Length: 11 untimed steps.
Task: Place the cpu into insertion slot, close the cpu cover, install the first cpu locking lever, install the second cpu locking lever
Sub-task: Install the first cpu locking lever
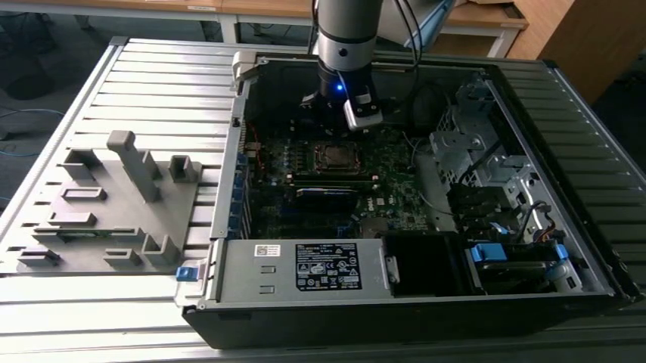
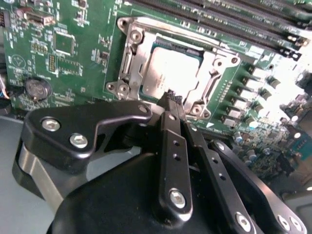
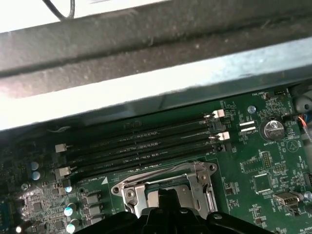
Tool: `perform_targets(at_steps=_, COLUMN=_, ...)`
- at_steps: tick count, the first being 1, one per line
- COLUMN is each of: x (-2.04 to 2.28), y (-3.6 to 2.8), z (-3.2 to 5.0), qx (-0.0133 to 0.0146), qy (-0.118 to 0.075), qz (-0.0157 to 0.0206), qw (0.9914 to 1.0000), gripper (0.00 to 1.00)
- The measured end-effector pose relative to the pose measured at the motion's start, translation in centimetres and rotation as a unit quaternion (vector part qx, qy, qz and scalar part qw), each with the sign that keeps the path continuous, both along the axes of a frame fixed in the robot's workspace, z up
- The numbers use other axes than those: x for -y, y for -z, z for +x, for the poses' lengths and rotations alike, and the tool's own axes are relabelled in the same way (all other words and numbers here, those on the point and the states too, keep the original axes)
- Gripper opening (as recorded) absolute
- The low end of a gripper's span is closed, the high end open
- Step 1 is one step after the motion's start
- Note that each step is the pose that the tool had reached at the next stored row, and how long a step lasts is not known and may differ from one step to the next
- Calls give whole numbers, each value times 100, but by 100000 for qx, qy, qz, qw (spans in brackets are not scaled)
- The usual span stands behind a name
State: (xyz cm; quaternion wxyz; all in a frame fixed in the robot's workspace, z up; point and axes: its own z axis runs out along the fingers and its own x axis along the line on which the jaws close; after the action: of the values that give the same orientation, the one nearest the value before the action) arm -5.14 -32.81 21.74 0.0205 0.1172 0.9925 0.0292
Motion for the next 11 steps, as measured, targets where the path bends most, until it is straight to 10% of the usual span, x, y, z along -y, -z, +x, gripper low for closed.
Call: perform_targets(at_steps=11, x=130, y=-5, z=1, qx=2, qy=5, qz=3, qw=100000, gripper=11)
